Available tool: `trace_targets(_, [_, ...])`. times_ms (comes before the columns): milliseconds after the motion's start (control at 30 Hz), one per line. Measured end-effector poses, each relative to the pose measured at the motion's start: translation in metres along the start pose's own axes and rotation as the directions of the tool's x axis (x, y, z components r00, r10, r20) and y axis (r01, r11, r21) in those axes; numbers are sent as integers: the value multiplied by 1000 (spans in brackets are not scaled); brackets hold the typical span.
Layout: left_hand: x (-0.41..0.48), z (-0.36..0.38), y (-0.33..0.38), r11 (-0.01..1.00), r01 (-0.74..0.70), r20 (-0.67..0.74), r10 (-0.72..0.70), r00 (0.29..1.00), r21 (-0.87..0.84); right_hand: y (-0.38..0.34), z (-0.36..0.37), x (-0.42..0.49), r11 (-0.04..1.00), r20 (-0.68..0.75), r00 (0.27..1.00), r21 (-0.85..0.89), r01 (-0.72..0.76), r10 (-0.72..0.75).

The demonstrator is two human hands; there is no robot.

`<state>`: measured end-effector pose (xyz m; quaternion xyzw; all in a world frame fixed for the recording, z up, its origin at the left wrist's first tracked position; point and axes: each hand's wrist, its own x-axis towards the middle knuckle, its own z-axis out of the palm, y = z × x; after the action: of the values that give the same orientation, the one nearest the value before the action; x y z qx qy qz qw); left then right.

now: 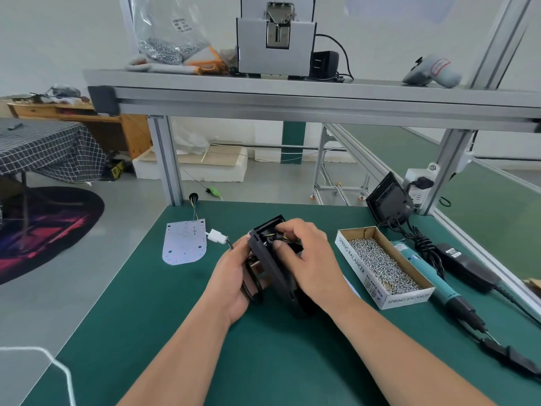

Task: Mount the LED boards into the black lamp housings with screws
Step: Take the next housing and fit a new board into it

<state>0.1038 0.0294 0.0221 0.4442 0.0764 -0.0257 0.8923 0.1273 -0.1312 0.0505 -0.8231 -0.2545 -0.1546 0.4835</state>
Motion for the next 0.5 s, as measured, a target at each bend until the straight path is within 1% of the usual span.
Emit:
trace_targets(67, [1,-1,-1,1000,-13,23,13,1000,5,1,-3,3,1000,46,999,15,-26,25])
trace_targets(167, [1,-4,-2,999,-50,71,49,996,19,1,-7,4,1000,99,995,3,-21,20])
trace_targets(333, [3,-5,-2,998,-58,114,55,992,22,2,-11,4,999,93,995,45,-24,20])
trace_targets(400, [2,-5,-3,997,-68,128,64,990,29,1,-11,3,997,118,993,72,-26,17])
trace_targets(500, [2,-6,-4,997,-81,144,80,986,0,-1,-11,4,997,140,990,66,26,-35])
